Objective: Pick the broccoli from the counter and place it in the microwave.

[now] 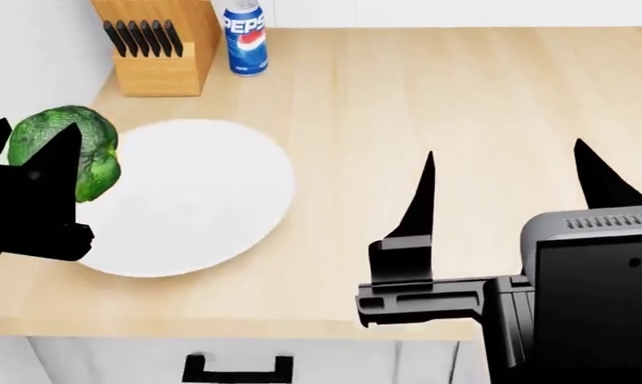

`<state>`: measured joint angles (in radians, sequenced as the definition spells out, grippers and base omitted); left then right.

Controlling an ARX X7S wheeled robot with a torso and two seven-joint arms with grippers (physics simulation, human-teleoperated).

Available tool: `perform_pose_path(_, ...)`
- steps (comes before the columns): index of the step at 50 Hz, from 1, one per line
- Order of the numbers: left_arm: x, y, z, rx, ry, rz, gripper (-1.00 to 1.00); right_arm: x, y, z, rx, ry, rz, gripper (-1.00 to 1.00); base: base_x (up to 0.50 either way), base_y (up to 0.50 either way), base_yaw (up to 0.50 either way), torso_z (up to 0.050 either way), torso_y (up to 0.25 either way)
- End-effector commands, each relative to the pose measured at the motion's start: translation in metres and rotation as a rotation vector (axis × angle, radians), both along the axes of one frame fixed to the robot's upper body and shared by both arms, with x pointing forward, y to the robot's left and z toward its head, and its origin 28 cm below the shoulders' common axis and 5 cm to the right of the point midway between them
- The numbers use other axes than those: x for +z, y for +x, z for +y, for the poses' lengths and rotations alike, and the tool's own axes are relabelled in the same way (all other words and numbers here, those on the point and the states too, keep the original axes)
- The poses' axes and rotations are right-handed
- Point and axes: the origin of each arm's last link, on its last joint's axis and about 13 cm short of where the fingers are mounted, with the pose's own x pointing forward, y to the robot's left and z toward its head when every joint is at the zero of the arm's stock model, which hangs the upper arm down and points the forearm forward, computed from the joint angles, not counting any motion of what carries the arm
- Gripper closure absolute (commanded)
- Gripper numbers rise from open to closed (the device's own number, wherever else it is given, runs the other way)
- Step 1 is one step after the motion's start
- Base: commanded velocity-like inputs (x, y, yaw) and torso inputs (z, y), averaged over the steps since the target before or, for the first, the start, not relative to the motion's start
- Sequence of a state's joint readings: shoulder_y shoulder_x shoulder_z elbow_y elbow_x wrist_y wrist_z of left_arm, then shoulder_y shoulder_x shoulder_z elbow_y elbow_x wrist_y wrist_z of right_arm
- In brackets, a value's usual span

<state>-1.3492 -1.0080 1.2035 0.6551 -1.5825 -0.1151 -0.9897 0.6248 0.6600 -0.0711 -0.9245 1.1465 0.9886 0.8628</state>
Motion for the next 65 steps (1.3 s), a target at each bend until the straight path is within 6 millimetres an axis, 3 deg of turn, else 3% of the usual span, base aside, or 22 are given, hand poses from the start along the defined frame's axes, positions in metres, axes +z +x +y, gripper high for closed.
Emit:
perform_pose_path(1,-0.001,-0.005,0.002,0.014,-0.027,-0.003,1.00,0.001,-0.002,0.000,-0.001,-0.007,0.001,-1.00,-0.50,0.01,0.00,0.000,0.000)
perform_pose_path(32,-0.013,0.000,-0.001,0.020,-0.037,0.058,1.00,-0.004,0.002,-0.002,0.012,-0.005,0.004,-1.00,-0.50,0.01,0.00,0.000,0.000)
perform_pose_path(38,-0.014,-0.001,-0.001,0.020,-0.042,0.063,1.00,-0.002,-0.001,-0.002,0.024,-0.007,-0.033,-1.00,0.01,0.00,0.00,0.000,0.000)
perform_pose_path(65,-0.011,-0.003,-0.001,0.030,-0.051,0.063,1.00,0.001,-0.001,-0.001,0.037,-0.055,-0.040,-1.00,0.01,0.50,0.00,0.000,0.000)
